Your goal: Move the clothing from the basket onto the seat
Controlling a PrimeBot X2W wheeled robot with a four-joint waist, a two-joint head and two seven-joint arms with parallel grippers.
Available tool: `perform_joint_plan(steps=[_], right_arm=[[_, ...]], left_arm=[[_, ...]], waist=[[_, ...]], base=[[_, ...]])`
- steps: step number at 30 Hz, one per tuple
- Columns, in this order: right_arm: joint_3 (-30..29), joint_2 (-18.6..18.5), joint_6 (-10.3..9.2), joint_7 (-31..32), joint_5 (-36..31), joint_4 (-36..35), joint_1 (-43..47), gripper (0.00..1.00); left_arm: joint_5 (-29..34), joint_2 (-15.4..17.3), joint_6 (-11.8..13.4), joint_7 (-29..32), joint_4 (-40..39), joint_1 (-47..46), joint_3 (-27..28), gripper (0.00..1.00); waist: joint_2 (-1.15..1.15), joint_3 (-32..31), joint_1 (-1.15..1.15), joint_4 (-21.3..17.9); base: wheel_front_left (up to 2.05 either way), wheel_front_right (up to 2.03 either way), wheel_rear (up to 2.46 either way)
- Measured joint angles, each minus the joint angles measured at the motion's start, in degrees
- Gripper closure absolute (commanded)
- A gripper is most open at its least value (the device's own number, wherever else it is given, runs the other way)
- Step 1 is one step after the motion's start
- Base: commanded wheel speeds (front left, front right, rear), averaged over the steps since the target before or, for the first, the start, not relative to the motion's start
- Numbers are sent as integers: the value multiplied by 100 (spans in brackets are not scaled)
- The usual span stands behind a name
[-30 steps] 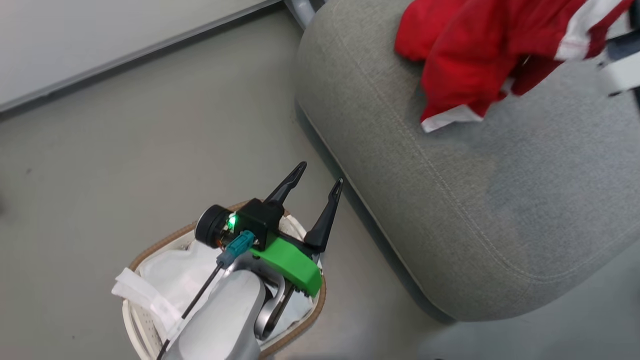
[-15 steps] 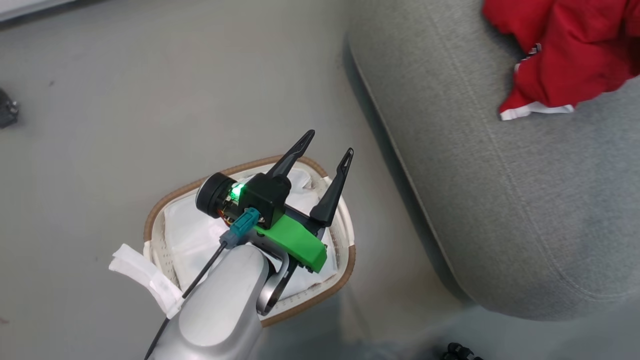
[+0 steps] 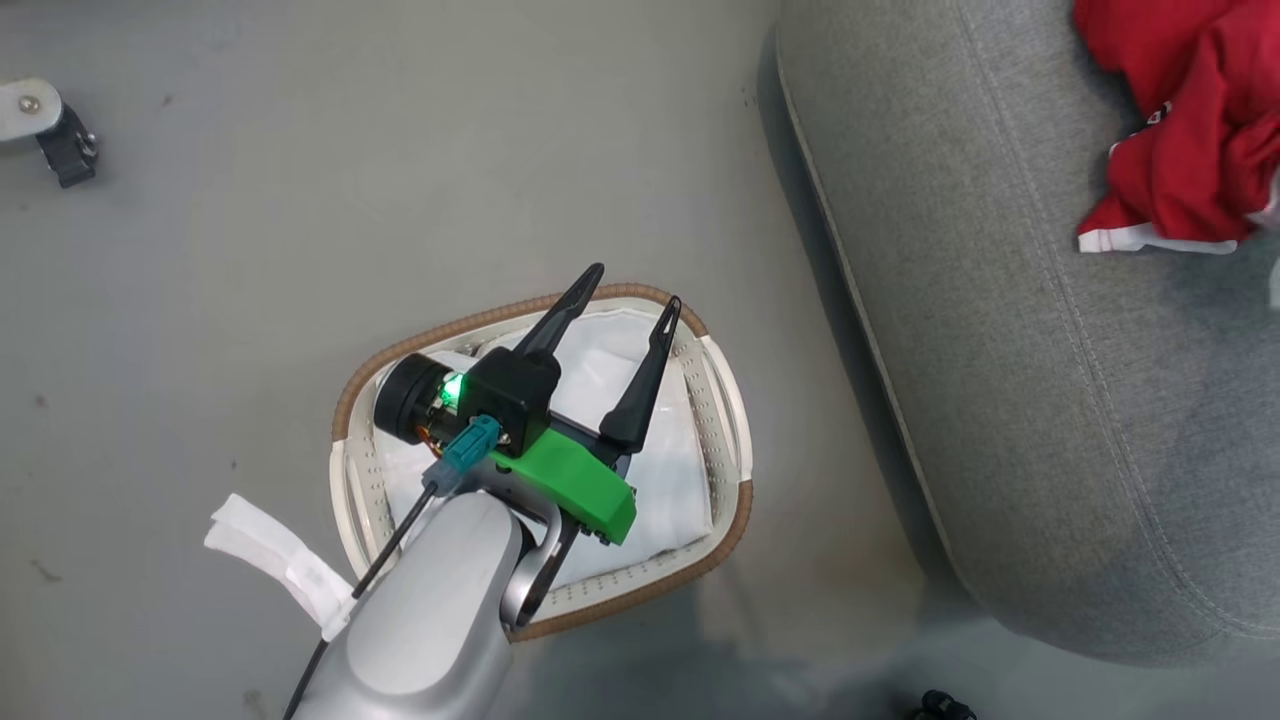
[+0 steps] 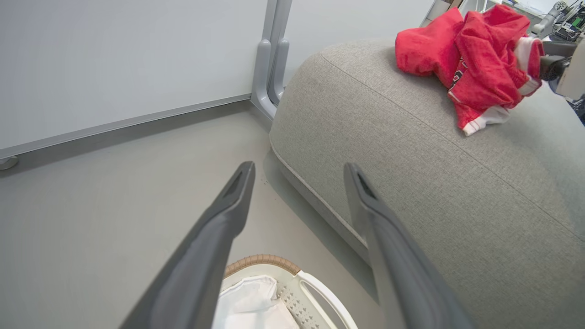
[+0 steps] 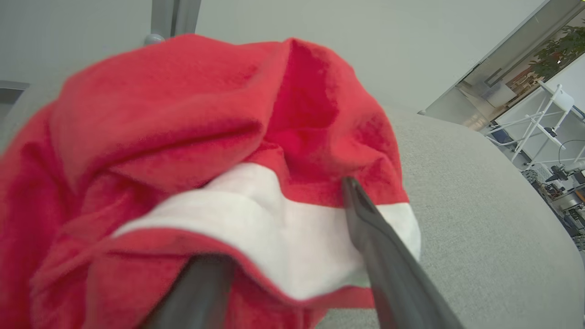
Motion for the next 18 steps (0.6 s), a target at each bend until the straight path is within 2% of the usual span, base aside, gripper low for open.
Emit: perform_joint_plan(steps=[10, 18], right_arm=[[114, 312, 0, 1, 337, -557, 1065, 0], [498, 630, 0, 0, 716, -1053, 1900, 0]], left_arm=[[-170, -1, 0, 0, 131, 386, 145, 0], [-177, 0, 0, 0, 152, 850, 612, 0]], waist=[[0, -595, 0, -130], [0, -1158, -1, -179]], base=[[0, 0, 0], [0, 0, 0]])
